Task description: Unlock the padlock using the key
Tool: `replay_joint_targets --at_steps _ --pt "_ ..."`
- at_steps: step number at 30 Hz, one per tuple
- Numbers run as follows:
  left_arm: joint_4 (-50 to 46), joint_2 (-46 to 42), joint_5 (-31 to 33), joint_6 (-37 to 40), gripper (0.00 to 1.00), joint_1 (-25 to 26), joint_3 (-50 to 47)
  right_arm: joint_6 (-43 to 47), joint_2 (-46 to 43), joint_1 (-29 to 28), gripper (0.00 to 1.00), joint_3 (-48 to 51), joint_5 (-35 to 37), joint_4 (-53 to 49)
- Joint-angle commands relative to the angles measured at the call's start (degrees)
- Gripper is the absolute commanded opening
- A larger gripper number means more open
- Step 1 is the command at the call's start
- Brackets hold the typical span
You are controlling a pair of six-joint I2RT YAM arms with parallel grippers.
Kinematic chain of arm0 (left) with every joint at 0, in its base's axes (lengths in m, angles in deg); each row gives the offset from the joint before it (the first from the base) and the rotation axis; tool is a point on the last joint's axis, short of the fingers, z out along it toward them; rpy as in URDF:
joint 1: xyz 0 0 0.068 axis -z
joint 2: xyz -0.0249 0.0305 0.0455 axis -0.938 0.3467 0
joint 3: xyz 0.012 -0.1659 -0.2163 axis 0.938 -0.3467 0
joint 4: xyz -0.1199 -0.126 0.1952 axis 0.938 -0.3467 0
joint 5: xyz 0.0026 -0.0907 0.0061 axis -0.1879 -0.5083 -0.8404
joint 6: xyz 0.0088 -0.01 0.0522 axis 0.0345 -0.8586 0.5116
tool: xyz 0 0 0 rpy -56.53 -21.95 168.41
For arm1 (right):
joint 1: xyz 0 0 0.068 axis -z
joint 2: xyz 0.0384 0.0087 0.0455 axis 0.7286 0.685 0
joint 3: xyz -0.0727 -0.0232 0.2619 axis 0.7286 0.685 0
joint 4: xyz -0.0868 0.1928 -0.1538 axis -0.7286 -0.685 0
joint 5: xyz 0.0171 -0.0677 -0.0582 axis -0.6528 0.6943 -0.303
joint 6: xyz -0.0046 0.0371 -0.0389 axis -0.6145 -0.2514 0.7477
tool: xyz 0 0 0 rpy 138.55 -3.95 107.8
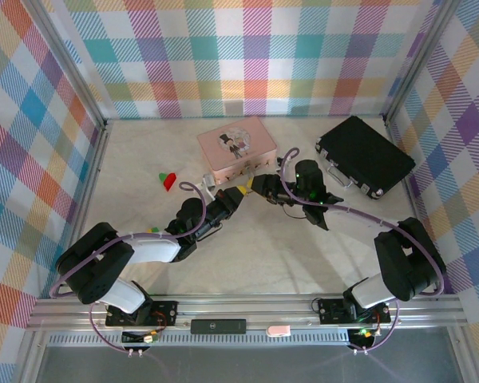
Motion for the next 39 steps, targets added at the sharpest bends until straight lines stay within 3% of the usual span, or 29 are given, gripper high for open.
replay_joint_targets --at_steps 1,8,12,15,16,20,22,27,31,34,39 --pt "2.9 -1.9 0.3 0.0 0.00 0.6 -0.2 0.5 -1.0 0.2 0.40 1.0 -1.1 0.3" --pt "3.0 -1.0 0.1 -0.2 0.00 0.6 0.4 -3.3 -0.5 0.2 0.18 2.0 -4.0 6.9" --pt "3.2 -0.5 -0.7 -0.4 0.00 0.8 1.2 -4.9 -0.3 0.2 0.00 1.9 -5.2 10.4" --pt "3.2 -0.6 -1.2 -0.5 0.00 1.0 1.1 -3.1 -1.5 0.2 0.00 1.5 -4.1 9.9" --pt "3.0 -0.9 -1.6 -0.6 0.06 1.0 1.1 -1.1 -2.1 0.3 0.00 0.8 -3.6 8.2" --pt "-0.9 -3.4 -3.6 0.7 0.61 0.6 1.0 10.3 -2.6 1.5 0.00 -5.5 -7.0 -5.2" --pt "-6.1 -5.2 -6.7 2.3 0.69 -0.9 2.2 14.5 -1.7 3.4 0.00 -8.5 -11.6 -10.5" --pt "-8.4 -7.2 -17.6 5.0 0.69 -6.0 3.3 20.4 1.8 8.2 0.00 -13.5 -23.1 -17.3" --pt "-9.3 -5.6 -30.1 7.0 0.56 -9.1 6.9 26.2 4.9 9.5 0.00 -18.0 -31.0 -23.7" --pt "-11.3 -3.6 -37.1 9.1 0.49 -9.3 9.9 30.9 6.0 9.4 0.00 -21.1 -33.8 -30.8" --pt "-14.1 -0.5 -43.5 12.4 0.37 -9.4 14.1 36.4 5.3 9.4 0.00 -23.6 -34.8 -39.7"
